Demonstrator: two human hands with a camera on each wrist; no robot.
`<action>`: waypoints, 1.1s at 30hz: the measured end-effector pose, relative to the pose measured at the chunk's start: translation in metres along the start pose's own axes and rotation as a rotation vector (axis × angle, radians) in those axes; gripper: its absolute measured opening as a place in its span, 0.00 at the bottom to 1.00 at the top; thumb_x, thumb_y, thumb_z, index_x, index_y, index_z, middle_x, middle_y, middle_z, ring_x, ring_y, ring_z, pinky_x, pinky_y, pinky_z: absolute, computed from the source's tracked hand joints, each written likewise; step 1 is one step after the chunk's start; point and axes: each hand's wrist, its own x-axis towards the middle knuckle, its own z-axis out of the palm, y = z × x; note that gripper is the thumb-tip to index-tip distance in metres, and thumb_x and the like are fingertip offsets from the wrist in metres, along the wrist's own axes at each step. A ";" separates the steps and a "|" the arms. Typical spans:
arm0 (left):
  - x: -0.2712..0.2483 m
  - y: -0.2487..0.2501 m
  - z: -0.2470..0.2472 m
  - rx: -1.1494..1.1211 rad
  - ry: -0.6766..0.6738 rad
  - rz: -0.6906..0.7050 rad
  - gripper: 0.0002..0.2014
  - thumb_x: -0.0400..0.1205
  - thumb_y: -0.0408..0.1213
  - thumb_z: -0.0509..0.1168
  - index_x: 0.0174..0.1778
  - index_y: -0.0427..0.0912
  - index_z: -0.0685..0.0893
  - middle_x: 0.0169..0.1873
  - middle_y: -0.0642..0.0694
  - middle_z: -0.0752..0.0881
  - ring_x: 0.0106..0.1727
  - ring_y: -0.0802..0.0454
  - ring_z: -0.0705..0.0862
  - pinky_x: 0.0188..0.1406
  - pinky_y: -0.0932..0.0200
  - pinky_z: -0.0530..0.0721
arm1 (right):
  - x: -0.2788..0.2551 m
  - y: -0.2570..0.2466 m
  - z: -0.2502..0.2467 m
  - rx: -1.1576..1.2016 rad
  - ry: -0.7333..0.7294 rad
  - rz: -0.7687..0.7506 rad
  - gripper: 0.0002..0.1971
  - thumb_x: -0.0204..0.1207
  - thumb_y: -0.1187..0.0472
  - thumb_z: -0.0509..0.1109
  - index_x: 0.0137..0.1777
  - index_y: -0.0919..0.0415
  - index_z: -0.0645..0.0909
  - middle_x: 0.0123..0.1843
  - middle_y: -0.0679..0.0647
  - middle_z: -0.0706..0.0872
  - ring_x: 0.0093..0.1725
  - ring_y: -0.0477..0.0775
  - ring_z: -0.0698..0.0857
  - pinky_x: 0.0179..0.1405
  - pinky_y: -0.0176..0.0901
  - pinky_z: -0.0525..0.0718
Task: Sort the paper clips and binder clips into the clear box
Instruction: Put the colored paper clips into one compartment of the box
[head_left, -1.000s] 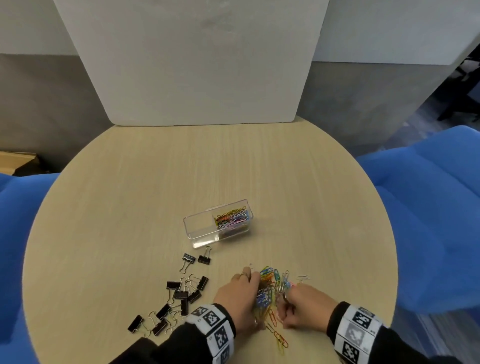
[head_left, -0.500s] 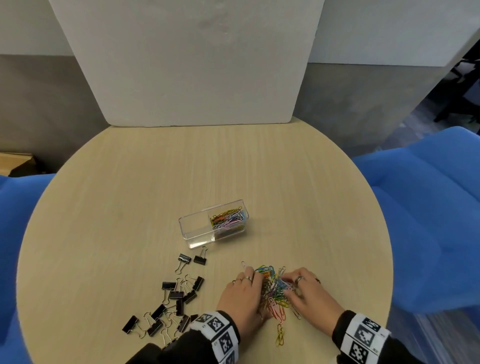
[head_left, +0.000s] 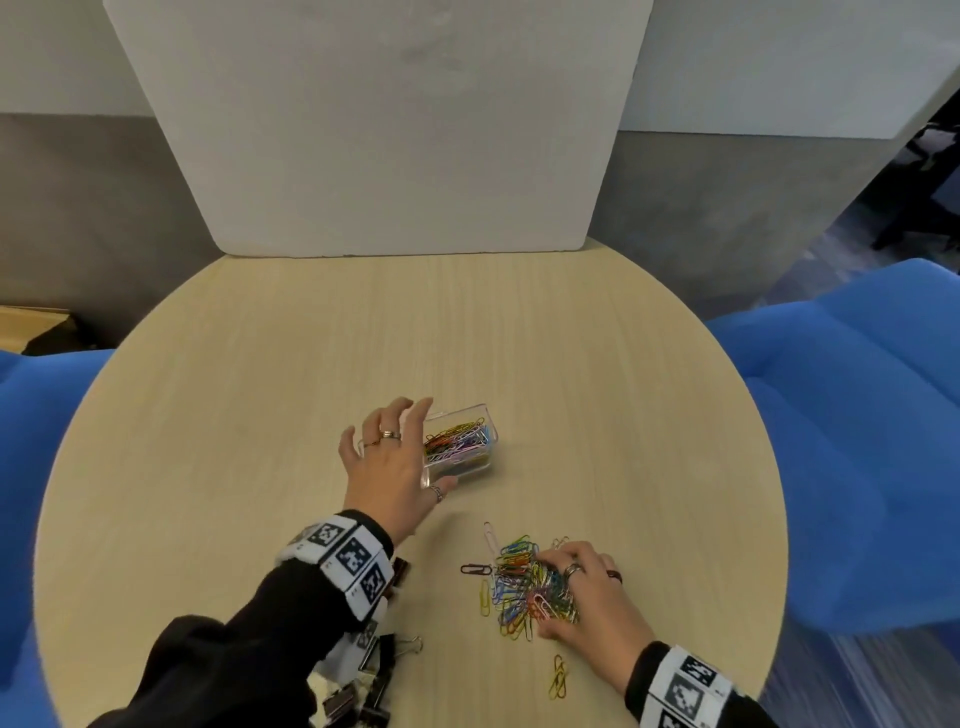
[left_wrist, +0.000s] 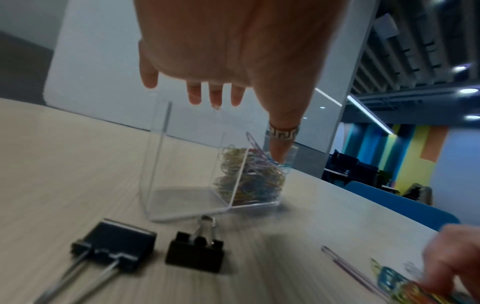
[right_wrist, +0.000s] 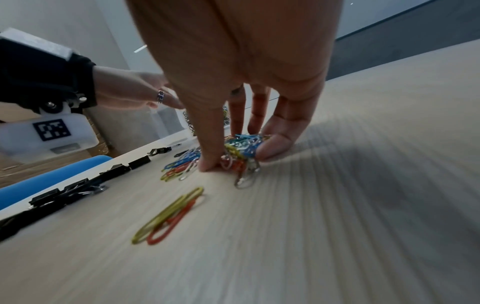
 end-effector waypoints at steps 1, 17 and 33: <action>0.004 -0.002 0.000 0.020 -0.054 -0.027 0.45 0.73 0.60 0.66 0.80 0.52 0.49 0.76 0.48 0.58 0.78 0.46 0.57 0.75 0.36 0.53 | 0.002 0.000 -0.001 0.031 0.014 -0.005 0.32 0.68 0.51 0.75 0.72 0.43 0.67 0.64 0.39 0.66 0.64 0.41 0.63 0.72 0.35 0.63; 0.014 -0.005 0.007 0.105 -0.153 -0.037 0.35 0.78 0.51 0.64 0.78 0.51 0.54 0.67 0.47 0.68 0.68 0.46 0.67 0.61 0.47 0.71 | 0.037 -0.001 -0.019 0.095 -0.043 0.090 0.12 0.68 0.59 0.77 0.41 0.47 0.75 0.45 0.45 0.81 0.46 0.44 0.80 0.40 0.25 0.73; 0.014 -0.003 0.003 0.083 -0.180 -0.036 0.34 0.80 0.49 0.63 0.77 0.51 0.53 0.68 0.47 0.66 0.69 0.46 0.65 0.62 0.49 0.69 | 0.045 -0.009 -0.044 0.068 -0.075 0.128 0.11 0.68 0.59 0.77 0.35 0.47 0.77 0.35 0.40 0.80 0.35 0.35 0.77 0.31 0.20 0.73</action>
